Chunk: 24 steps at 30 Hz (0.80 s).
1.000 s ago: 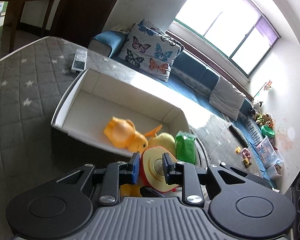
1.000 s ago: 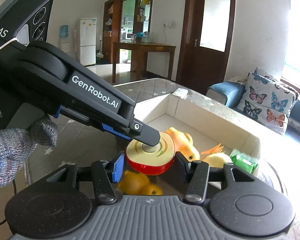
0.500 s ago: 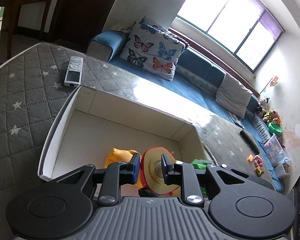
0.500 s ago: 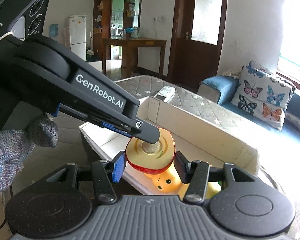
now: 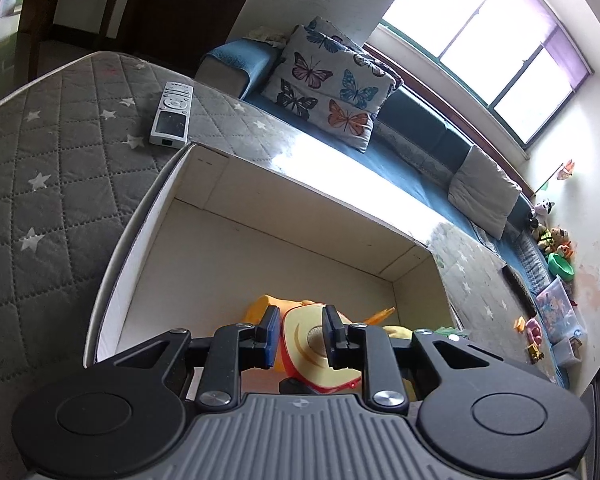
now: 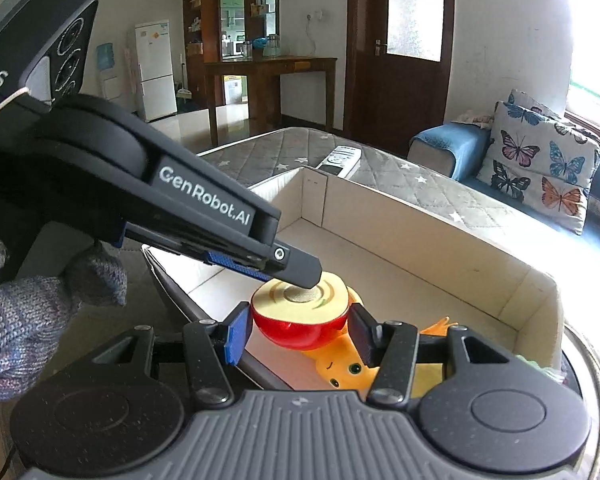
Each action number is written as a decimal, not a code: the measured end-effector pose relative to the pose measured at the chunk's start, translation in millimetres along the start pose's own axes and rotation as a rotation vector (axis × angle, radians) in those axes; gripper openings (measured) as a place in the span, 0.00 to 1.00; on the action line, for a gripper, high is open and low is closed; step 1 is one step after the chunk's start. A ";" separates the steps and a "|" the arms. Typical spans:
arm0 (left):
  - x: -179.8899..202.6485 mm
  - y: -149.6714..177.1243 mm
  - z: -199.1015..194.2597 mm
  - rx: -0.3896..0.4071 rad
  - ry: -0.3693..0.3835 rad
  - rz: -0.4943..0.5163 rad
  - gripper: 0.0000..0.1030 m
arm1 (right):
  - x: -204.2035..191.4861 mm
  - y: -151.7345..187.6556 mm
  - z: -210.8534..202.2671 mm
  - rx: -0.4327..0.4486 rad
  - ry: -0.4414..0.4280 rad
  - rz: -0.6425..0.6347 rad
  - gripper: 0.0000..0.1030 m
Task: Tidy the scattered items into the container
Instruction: 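Carry the round container with the right gripper over the box, then open the right gripper to drop the round container into the box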
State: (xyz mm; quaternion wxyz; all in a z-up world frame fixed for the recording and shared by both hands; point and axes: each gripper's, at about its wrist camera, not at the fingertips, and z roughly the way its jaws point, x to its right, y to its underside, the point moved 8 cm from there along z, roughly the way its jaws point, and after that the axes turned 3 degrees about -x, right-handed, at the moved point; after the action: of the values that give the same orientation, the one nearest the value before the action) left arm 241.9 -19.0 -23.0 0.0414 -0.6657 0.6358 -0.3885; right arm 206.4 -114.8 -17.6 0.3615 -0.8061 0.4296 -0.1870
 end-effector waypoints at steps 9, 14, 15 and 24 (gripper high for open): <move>-4.0 -0.8 -2.6 0.006 -0.003 -0.014 0.26 | -6.0 0.6 -0.5 0.003 0.002 -0.019 0.52; -6.5 1.1 -3.1 0.006 -0.009 -0.018 0.26 | -7.4 1.1 -6.5 0.015 -0.003 -0.005 0.55; -7.2 1.5 -3.1 0.005 -0.010 -0.020 0.26 | -7.9 1.1 -7.6 0.016 -0.003 -0.005 0.55; -7.9 4.6 -9.2 0.009 -0.015 -0.021 0.26 | -11.0 1.8 -15.8 0.022 -0.012 0.009 0.56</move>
State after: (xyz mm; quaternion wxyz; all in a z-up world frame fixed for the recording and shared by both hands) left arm 233.8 -8.8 -22.8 0.0452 -0.6748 0.6268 -0.3869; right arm 189.5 -113.1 -8.3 0.3738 -0.8012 0.4289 -0.1855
